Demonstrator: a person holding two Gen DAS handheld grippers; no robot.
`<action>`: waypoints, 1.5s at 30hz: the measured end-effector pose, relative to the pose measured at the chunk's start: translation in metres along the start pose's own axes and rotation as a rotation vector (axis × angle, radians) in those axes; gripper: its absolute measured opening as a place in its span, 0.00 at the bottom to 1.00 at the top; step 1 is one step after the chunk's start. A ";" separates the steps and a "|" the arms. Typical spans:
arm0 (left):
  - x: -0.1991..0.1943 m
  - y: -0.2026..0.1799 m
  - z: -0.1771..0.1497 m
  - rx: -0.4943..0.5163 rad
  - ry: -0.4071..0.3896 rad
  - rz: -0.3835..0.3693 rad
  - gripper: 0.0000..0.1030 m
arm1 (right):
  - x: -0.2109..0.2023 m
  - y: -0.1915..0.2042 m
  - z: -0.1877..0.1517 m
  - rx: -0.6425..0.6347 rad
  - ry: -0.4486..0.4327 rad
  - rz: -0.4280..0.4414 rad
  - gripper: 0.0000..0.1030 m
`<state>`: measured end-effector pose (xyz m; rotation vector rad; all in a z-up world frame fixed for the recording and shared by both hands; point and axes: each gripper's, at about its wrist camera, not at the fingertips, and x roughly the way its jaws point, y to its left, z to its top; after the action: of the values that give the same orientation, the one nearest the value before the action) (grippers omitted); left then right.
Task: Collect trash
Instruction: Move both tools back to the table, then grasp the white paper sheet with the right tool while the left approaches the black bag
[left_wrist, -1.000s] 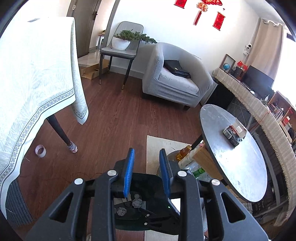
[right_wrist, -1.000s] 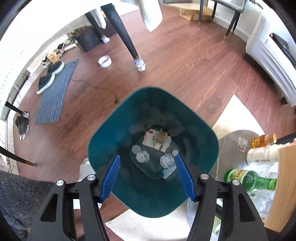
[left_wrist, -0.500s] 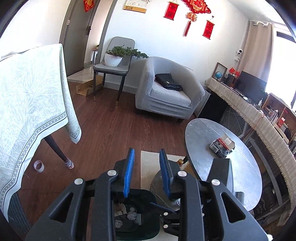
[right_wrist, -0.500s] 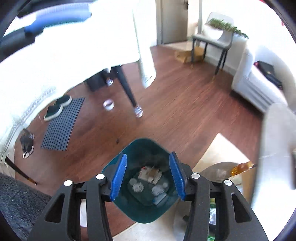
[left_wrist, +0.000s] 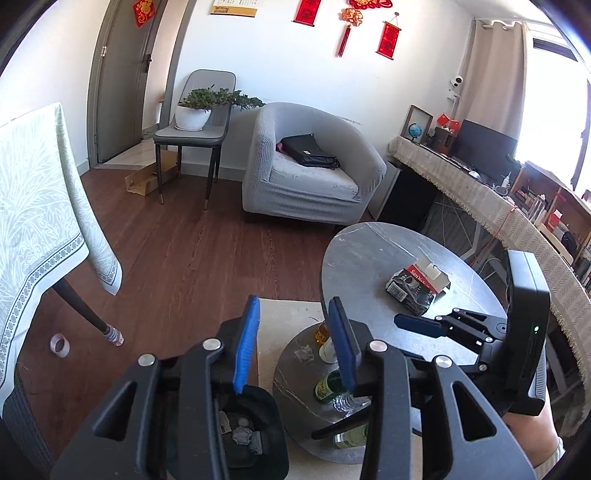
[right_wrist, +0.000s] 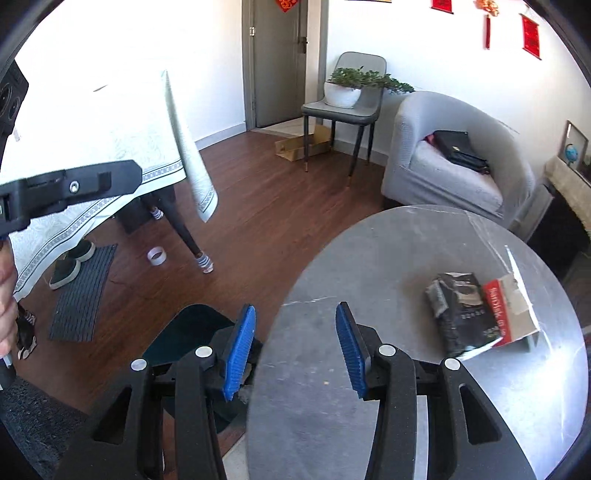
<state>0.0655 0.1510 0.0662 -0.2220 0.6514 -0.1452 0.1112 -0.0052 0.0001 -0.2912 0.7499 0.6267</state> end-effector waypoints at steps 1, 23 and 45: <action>0.004 -0.004 0.001 0.004 0.004 -0.004 0.41 | -0.003 -0.008 -0.001 0.012 -0.008 -0.010 0.44; 0.086 -0.075 0.000 0.069 0.115 -0.089 0.59 | -0.030 -0.121 -0.025 0.140 -0.043 -0.277 0.55; 0.138 -0.114 -0.019 0.090 0.249 -0.191 0.63 | 0.025 -0.185 -0.022 0.302 0.044 -0.274 0.55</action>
<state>0.1551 0.0095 0.0000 -0.1803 0.8686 -0.3896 0.2290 -0.1490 -0.0279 -0.1255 0.8178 0.2436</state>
